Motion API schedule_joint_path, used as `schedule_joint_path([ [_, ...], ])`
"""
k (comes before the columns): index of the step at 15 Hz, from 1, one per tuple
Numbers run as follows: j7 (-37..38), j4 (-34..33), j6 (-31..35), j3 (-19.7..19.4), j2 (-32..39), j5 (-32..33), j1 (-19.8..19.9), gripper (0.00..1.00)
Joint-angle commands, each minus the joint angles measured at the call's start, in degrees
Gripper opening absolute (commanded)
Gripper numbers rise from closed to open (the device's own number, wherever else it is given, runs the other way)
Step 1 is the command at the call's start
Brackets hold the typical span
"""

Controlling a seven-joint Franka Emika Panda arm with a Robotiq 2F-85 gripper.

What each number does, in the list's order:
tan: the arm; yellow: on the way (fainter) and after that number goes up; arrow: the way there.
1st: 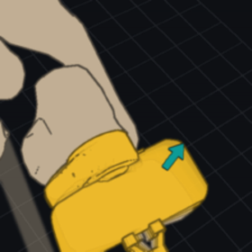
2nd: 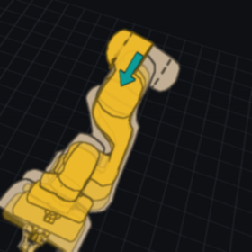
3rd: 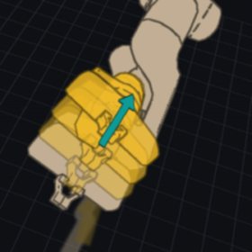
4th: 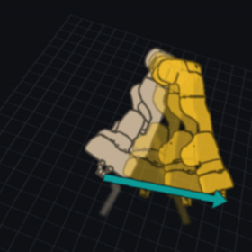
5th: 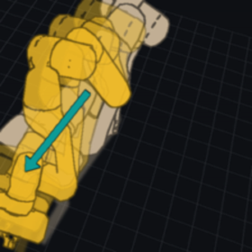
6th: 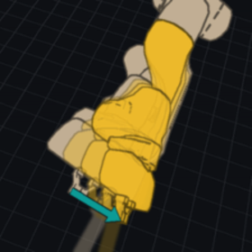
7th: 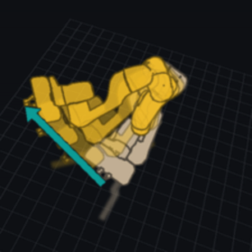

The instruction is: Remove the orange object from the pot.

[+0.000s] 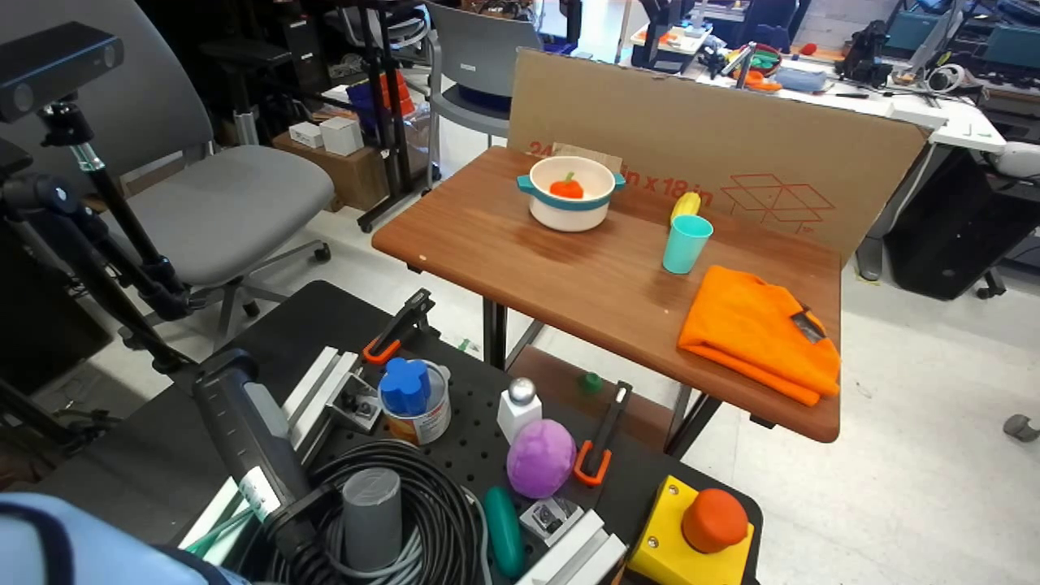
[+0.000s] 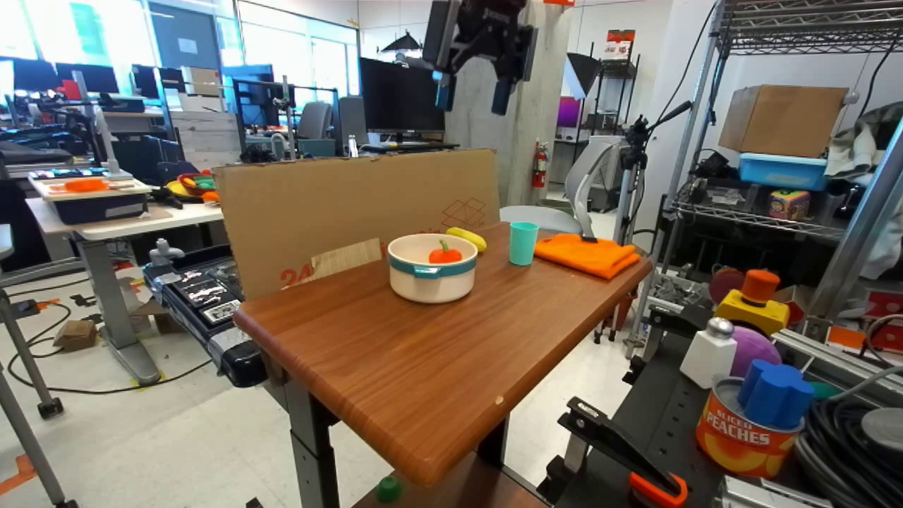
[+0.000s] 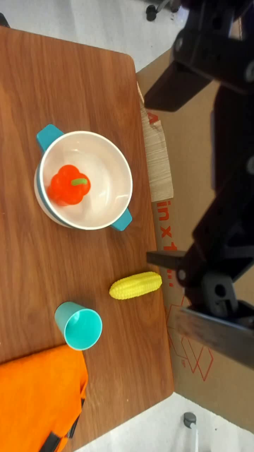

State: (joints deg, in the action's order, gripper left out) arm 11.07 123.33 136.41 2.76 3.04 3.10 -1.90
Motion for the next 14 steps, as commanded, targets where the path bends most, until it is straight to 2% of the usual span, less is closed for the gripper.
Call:
schedule_joint_path([
  [1,1.3,-4.6,2.0,0.1,6.7,-0.8,-1.1,1.00],
  [9,0.5,-12.8,-2.2,-0.4,18.4,-1.9,-2.1,1.00],
  [14,-0.3,-16.9,-8.4,-0.3,23.8,-1.8,-2.6,1.00],
])
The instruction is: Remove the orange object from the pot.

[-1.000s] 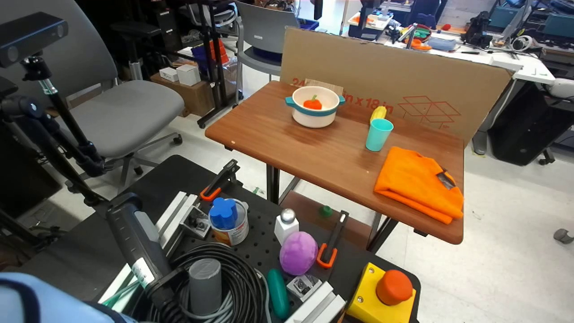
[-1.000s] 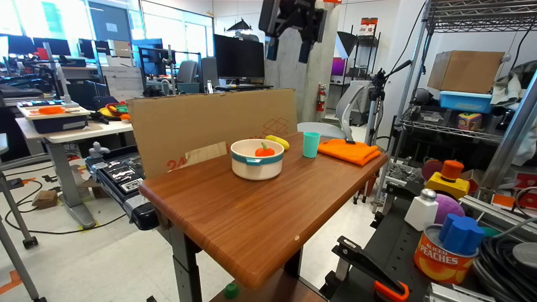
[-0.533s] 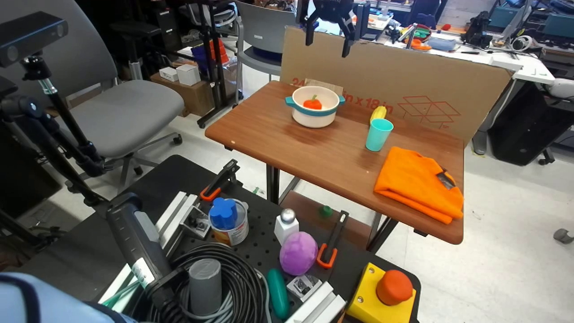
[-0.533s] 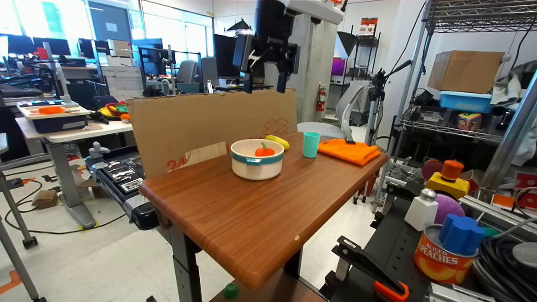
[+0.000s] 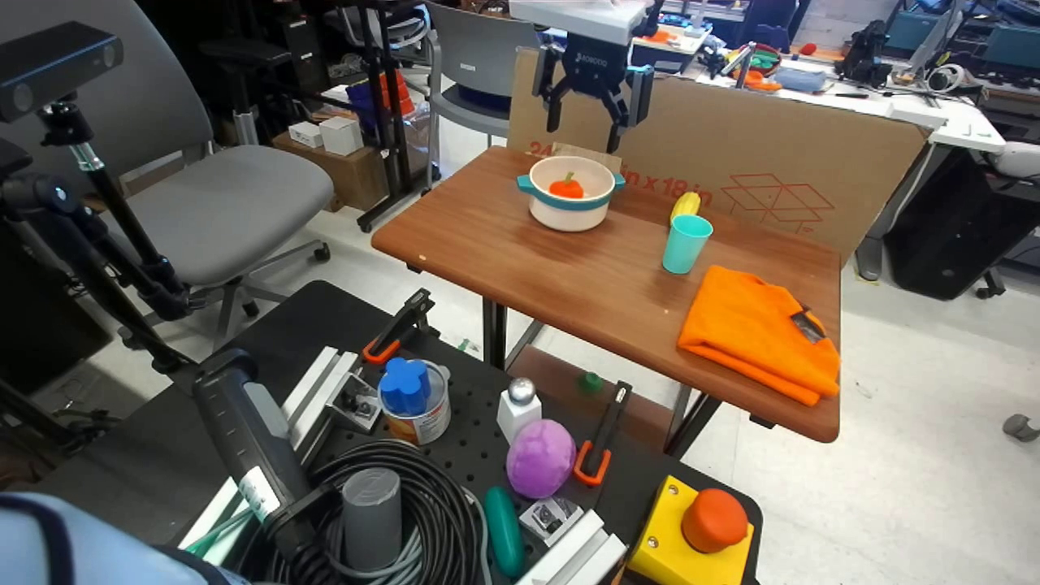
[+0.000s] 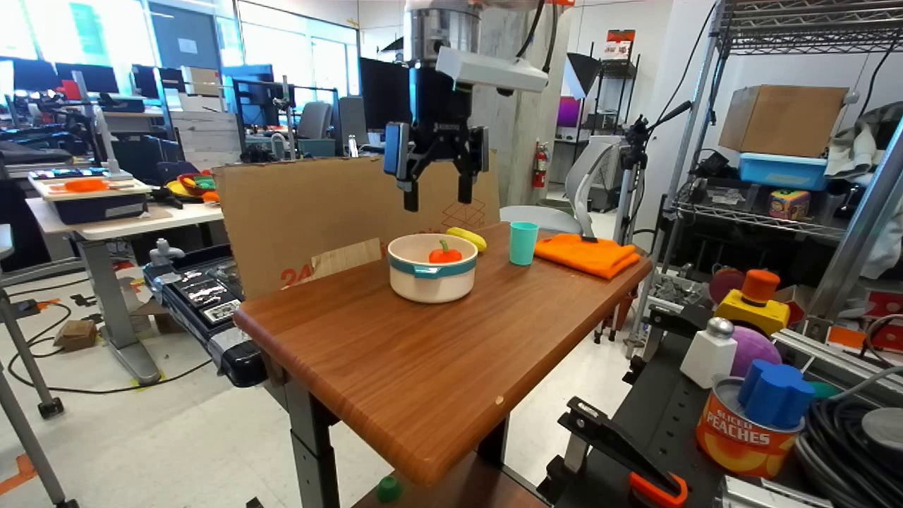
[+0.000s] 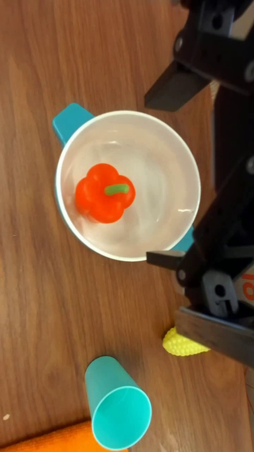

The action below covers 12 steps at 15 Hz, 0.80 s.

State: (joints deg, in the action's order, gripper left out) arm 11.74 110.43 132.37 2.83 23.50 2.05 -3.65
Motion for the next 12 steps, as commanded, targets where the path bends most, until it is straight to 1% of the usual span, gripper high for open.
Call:
schedule_joint_path([
  [1,-0.7,-4.9,-5.4,-0.5,4.5,-0.5,-1.1,1.00],
  [5,-0.5,-8.4,-8.6,-0.9,8.1,0.2,-1.7,1.00],
  [12,-0.4,-12.8,-11.4,-1.4,12.0,1.9,-3.2,1.00],
])
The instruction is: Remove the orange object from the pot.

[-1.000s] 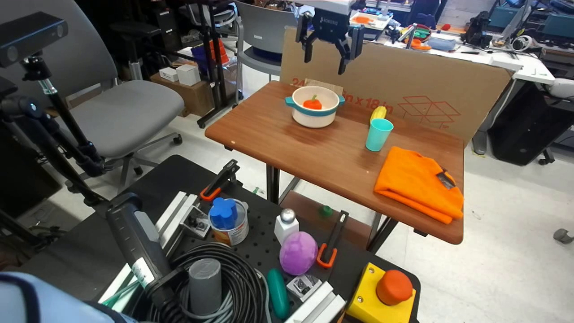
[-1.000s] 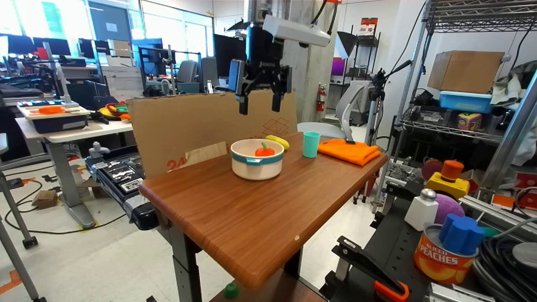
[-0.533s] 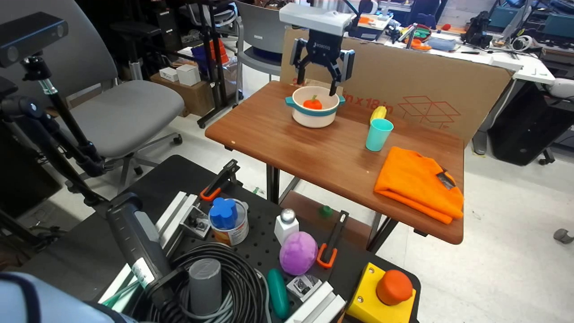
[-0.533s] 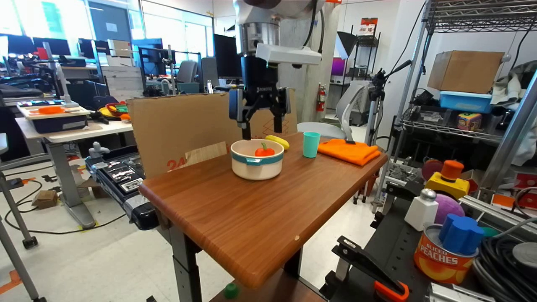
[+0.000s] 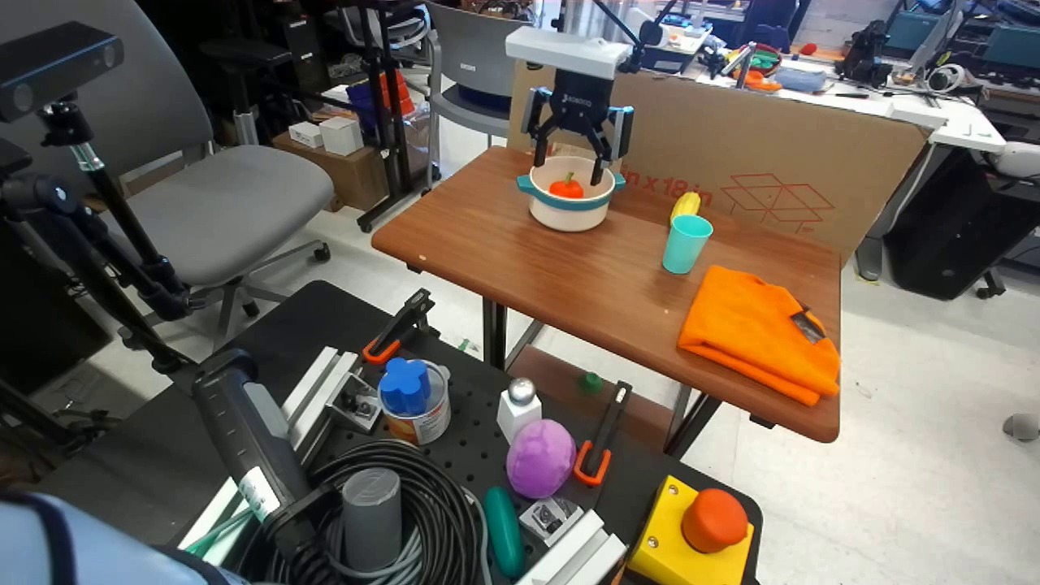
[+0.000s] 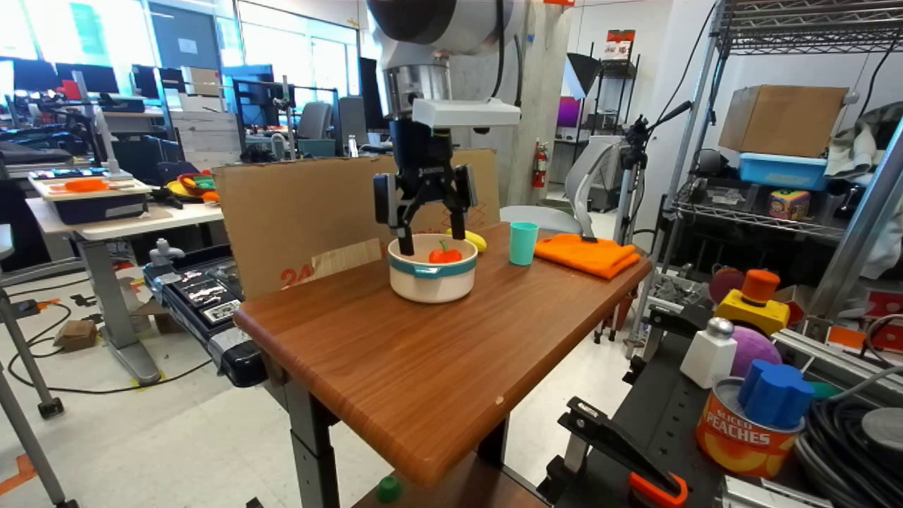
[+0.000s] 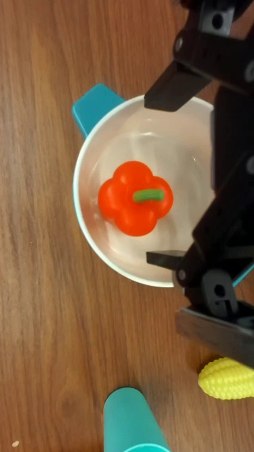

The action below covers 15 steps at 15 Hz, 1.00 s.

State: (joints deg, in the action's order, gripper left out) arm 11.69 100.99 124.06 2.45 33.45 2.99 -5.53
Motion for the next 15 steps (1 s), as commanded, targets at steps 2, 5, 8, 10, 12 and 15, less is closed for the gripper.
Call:
schedule_joint_path([
  [2,-0.2,-4.1,-4.0,-1.3,2.8,1.4,-1.6,1.00],
  [5,-0.1,-5.3,-4.2,-1.7,3.6,2.0,-1.9,1.00],
  [8,0.0,-6.3,-4.6,-2.1,4.5,2.7,-2.0,1.00],
  [10,0.0,-6.8,-5.1,-2.3,5.0,3.3,-2.1,0.95],
  [12,0.1,-7.1,-5.7,-2.3,5.4,3.5,-2.2,0.70],
  [15,-0.2,-7.9,-7.6,-2.2,6.0,3.6,-2.2,0.53],
])
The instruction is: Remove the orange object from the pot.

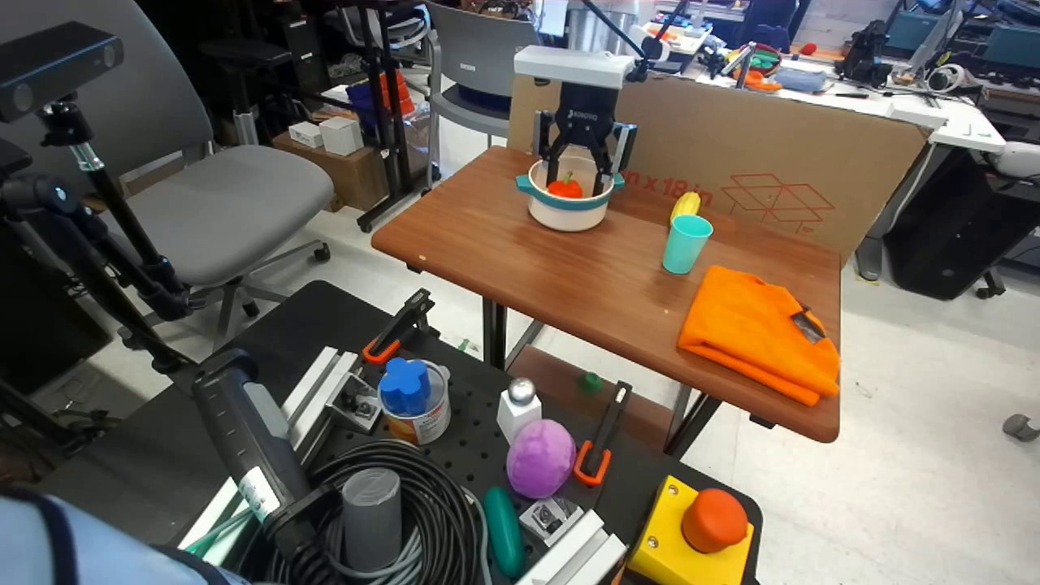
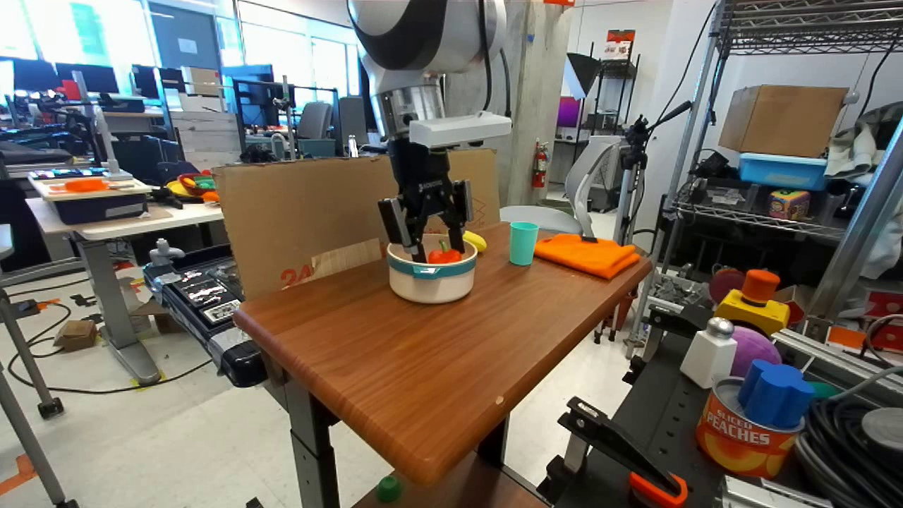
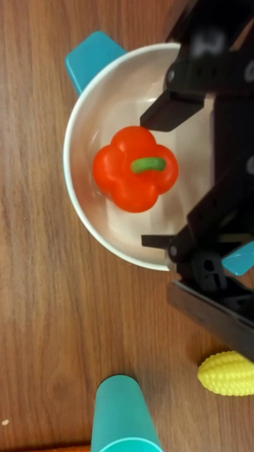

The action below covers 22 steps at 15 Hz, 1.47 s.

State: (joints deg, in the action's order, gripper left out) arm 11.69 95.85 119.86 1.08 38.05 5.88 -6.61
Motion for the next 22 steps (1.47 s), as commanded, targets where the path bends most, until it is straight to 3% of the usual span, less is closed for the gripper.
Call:
schedule_joint_path([
  [1,0.0,-3.2,-4.7,-0.9,1.7,0.7,-1.2,0.44],
  [3,0.2,-3.9,-7.4,-0.8,1.9,0.5,-1.2,0.31],
  [4,0.3,-4.6,-9.7,-0.7,2.0,0.1,-1.1,0.29],
  [7,0.2,-6.0,-13.9,-0.2,1.3,-0.5,-0.9,0.29],
  [10,-0.4,-4.2,-12.2,0.5,-2.9,0.2,-1.6,0.29],
  [14,-2.3,3.1,-8.1,1.0,-11.1,2.6,-2.8,0.29],
  [18,-5.9,14.0,-8.1,1.7,-20.6,4.9,-2.6,0.29],
  [22,-8.2,20.6,-7.6,1.6,-24.5,5.7,-1.3,0.29],
])
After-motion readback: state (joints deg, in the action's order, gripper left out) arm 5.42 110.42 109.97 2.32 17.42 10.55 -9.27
